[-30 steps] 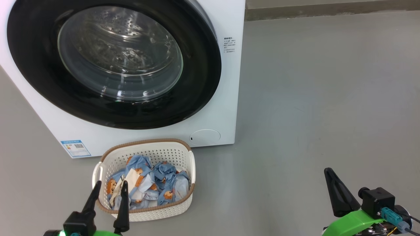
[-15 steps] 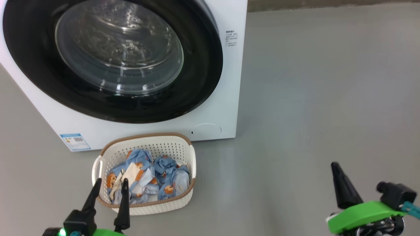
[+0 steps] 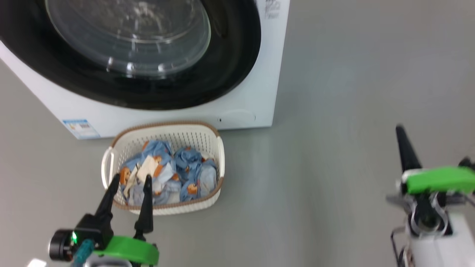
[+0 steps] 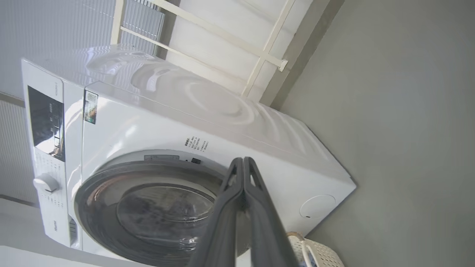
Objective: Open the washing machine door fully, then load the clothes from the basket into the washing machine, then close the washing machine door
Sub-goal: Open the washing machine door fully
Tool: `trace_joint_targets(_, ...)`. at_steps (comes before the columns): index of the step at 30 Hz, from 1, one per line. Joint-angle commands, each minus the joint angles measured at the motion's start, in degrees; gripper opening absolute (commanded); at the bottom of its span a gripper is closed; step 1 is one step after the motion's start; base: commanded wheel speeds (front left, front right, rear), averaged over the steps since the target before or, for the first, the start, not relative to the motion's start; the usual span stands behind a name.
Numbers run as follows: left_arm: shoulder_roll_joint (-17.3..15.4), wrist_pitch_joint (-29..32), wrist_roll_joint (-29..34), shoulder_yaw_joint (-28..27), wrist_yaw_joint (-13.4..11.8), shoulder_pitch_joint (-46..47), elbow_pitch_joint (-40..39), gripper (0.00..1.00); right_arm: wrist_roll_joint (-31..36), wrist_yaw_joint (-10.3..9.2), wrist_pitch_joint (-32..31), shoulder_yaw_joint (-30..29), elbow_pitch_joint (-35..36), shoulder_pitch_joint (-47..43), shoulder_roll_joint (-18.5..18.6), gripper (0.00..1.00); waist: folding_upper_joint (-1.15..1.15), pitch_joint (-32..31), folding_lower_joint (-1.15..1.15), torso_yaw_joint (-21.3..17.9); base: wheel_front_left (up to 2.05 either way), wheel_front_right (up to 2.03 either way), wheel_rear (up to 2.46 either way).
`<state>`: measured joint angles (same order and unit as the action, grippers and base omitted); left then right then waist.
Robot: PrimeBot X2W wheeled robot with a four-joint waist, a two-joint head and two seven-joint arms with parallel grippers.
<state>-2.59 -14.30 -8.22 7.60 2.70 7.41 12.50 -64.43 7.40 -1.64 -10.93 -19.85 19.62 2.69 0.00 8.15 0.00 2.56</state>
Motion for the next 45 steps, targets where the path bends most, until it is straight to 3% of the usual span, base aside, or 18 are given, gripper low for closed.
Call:
trace_joint_targets(1,-0.57,-0.7,-0.33,-1.47,-0.2,3.02,-1.84,1.0,-4.4,0.09,-2.05,0.16,0.52,4.61,0.19,0.0,0.0,4.35,0.0,1.04,0.0,0.0,0.0)
trace_joint_targets(8,-0.4,-0.7,-0.59,-0.25,0.1,7.26,-2.85,1.0,-15.55,0.09,-10.72,-3.55,-4.07,17.28,0.54,0.0,0.0,10.36,0.0,2.41,0.0,0.0,0.0)
trace_joint_targets(18,-0.31,-0.7,-1.33,0.93,0.24,11.23,-3.22,1.0,-21.16,0.09,-20.75,-2.65,-11.56,33.16,1.6,0.0,0.0,15.84,0.0,4.77,0.0,0.0,0.0)
trace_joint_targets(45,-0.29,-0.7,-4.54,7.98,-1.19,17.56,-4.43,1.0,-13.2,0.09,-26.66,3.88,-30.07,63.98,3.16,0.0,0.0,25.05,0.0,11.86,0.0,0.0,0.0)
